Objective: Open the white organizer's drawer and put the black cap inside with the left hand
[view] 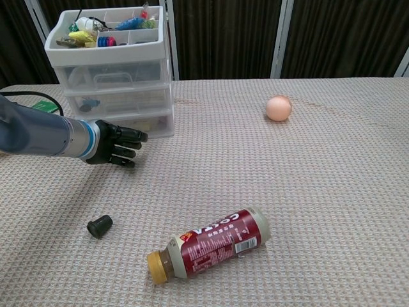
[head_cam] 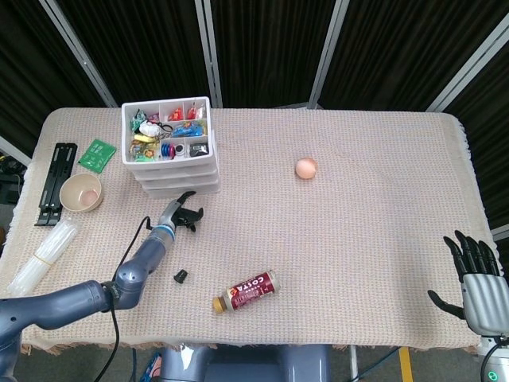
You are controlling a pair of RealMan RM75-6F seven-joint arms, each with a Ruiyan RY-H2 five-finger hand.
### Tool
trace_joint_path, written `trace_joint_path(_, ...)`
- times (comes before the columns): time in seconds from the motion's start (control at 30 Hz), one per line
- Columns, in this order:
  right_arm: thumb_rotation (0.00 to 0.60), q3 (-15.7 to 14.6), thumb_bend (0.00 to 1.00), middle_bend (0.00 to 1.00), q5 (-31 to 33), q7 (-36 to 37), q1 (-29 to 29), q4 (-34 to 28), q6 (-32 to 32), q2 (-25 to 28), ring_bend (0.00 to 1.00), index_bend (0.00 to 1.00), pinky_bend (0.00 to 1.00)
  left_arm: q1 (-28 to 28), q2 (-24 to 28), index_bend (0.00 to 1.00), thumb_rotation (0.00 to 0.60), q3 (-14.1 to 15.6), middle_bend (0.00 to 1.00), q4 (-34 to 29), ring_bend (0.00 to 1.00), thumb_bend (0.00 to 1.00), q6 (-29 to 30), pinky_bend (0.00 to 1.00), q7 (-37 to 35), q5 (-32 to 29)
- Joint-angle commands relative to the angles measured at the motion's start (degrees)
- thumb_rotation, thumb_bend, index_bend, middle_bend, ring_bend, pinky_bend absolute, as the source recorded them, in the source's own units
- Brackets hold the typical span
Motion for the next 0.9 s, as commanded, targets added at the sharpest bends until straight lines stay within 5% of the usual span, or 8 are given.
trace_joint_path(0.03,0.600,0.01,0.07,0.00,0.00,0.02,0.00,-0.02,-0.01,0.00,0.00,0.09,0.00,0.46,0.49,0.20,0.600,0.40,0.96,-1.13,0.86,0.55,-0.05,0.65,-0.21,0.81)
trace_joint_path(0.6,0.600,0.11,0.07,0.00,-0.09,-0.50,-0.02,0.02,0.21,-0.11,0.00,0.09,0.00,5.49,5.15,0.21,0.600,2.45,0.96,-9.54,0.86,0.55,-0.36,0.65,-3.27,5.51)
trace_joint_path(0.9,0.600,0.15,0.07,0.00,-0.25,-0.61,0.02,0.05,0.30,-0.14,0.00,0.09,0.00,11.08,9.02,0.21,0.600,5.31,0.96,-17.54,0.86,0.55,3.71,0.65,-3.08,18.63)
